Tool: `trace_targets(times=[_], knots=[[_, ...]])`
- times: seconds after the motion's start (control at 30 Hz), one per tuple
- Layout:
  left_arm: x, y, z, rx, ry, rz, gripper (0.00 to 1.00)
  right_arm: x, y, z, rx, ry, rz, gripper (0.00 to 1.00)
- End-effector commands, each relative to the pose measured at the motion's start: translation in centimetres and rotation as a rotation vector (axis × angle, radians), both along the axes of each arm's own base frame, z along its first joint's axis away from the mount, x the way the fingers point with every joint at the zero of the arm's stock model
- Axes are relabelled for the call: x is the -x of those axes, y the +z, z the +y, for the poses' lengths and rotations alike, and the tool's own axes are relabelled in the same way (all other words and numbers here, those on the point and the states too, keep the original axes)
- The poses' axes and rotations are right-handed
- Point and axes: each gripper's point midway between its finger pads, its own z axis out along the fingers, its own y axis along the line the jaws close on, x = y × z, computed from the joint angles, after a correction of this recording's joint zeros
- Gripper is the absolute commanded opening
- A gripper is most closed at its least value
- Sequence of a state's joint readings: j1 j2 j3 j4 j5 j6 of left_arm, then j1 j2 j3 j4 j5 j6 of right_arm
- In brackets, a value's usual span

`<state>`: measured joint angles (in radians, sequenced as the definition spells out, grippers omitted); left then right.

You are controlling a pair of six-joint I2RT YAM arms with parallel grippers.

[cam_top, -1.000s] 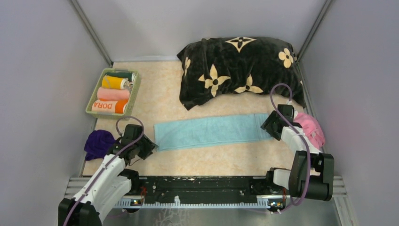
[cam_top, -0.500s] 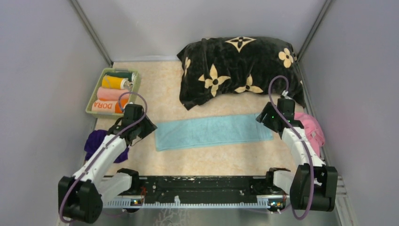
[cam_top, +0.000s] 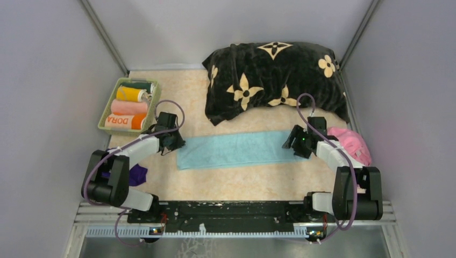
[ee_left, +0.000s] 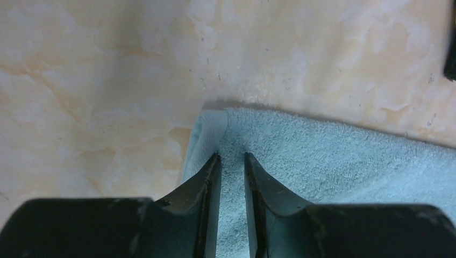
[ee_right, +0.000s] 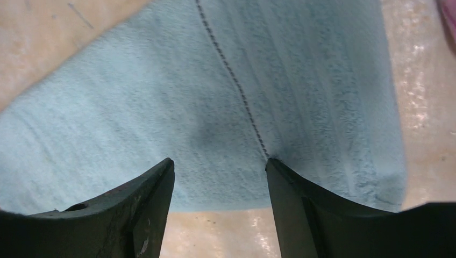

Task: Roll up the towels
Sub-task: Fold the towel at the center of the board.

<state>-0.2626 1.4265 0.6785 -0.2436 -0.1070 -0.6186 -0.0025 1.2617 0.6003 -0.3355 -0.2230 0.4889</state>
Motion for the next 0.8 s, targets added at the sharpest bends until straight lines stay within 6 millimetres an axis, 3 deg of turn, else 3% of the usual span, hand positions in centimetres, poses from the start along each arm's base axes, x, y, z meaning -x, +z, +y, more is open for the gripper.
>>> trace_targets(times=[0.0, 0.13, 0.33, 0.43, 0.6, 0.7, 0.77], knots=[[-0.4, -1.4, 3.5, -0.130, 0.064, 0.025, 0.29, 1.2, -1.7, -2.8, 0.082, -0.074, 0.063, 0.64], [-0.4, -1.2, 4.9, -0.155, 0.101, 0.031, 0.30, 1.7, -1.8, -4.7, 0.112, -0.147, 0.067, 0.66], [-0.1, -0.4, 5.0, -0.161, 0.085, 0.030, 0.38, 1.2, -0.3, -4.7, 0.129, -0.123, 0.020, 0.66], [-0.5, 1.0, 3.5, -0.113, 0.028, -0.006, 0.46, -0.2, 2.0, -3.9, 0.130, -0.081, -0.063, 0.65], [-1.4, 5.5, 0.8, -0.087, -0.066, -0.102, 0.53, -3.9, 6.8, -2.3, 0.085, -0.036, -0.257, 0.65], [-1.0, 7.4, -1.0, -0.072, -0.131, -0.138, 0.54, -6.0, 8.1, -1.5, 0.045, -0.008, -0.319, 0.65], [-0.2, 7.5, -2.4, -0.034, -0.176, -0.134, 0.54, -7.3, 8.1, -0.8, 0.009, 0.013, -0.342, 0.65]])
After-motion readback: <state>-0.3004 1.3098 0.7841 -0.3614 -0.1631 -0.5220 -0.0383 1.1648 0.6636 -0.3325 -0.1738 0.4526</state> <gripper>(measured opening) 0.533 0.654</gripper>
